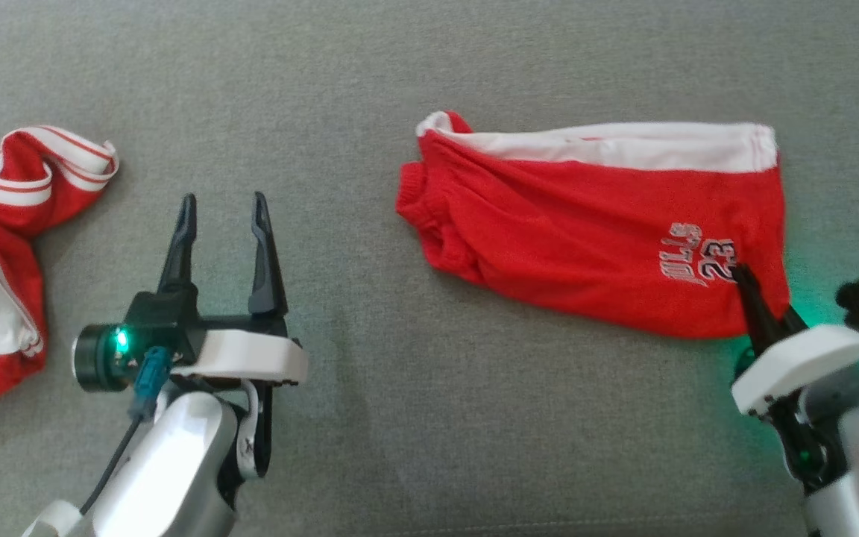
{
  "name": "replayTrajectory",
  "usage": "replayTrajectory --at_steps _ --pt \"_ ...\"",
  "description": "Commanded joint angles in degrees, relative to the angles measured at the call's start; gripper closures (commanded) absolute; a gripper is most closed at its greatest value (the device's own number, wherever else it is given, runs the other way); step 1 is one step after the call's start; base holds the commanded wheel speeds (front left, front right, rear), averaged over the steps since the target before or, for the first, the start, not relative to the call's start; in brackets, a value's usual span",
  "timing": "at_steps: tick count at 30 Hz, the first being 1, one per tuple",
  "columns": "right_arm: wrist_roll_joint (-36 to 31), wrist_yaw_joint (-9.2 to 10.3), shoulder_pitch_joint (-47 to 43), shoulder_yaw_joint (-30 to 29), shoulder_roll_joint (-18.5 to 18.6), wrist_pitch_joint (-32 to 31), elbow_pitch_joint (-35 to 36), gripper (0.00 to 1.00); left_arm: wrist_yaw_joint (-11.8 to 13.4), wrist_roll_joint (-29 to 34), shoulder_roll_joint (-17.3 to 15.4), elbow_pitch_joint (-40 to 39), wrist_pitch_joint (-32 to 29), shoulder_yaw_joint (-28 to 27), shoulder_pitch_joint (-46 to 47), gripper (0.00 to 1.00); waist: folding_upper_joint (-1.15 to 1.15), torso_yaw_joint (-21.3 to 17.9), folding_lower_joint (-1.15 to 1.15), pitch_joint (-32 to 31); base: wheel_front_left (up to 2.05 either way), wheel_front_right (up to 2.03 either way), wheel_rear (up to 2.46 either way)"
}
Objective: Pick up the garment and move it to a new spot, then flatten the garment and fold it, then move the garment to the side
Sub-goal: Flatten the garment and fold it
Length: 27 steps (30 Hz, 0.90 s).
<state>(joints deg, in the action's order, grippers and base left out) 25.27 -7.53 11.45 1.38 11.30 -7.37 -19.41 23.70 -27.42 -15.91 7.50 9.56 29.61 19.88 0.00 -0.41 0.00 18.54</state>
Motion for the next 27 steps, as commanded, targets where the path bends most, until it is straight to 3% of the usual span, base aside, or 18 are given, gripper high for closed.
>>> replayTrajectory --at_steps 1,6,12,16,20,27 --pt "-0.8 0.04 -0.8 -0.3 0.0 -0.4 2.5 1.0 0.2 -0.1 -1.8 -1.9 -0.4 -1.7 0.2 0.0 0.0 -0.5 0.0 -0.3 0.0 0.0 0.0" --pt "-3.1 0.04 -1.6 -2.8 -0.8 -1.6 5.6 1.0 0.0 0.0 -1.9 -2.2 -1.0 -0.9 0.2 0.0 0.0 -0.8 0.0 -0.5 0.0 0.0 0.0" --pt "-5.9 0.04 2.4 -0.6 -0.2 -2.6 9.0 1.0 -0.6 -0.2 -1.3 -1.7 -1.1 0.0 0.6 0.0 0.0 0.0 0.0 -0.9 0.0 0.0 0.0" --pt "-7.4 0.04 7.0 5.5 -0.4 -3.6 12.4 1.0 -1.0 -0.3 -0.9 -1.2 -0.9 0.5 0.9 0.0 0.0 1.0 0.0 -1.2 0.0 0.0 0.0" --pt "-6.4 0.04 10.7 15.2 -2.6 -5.0 13.6 1.0 -1.3 -0.7 -0.1 -0.6 -0.3 0.8 1.1 0.0 0.0 2.6 0.0 -1.4 0.0 0.0 0.0" --pt "-2.6 0.04 10.1 27.8 -4.4 -5.8 9.6 1.0 -1.8 -1.6 1.6 0.7 1.1 1.1 1.5 0.0 0.0 5.6 0.0 -0.4 0.0 0.0 0.0"
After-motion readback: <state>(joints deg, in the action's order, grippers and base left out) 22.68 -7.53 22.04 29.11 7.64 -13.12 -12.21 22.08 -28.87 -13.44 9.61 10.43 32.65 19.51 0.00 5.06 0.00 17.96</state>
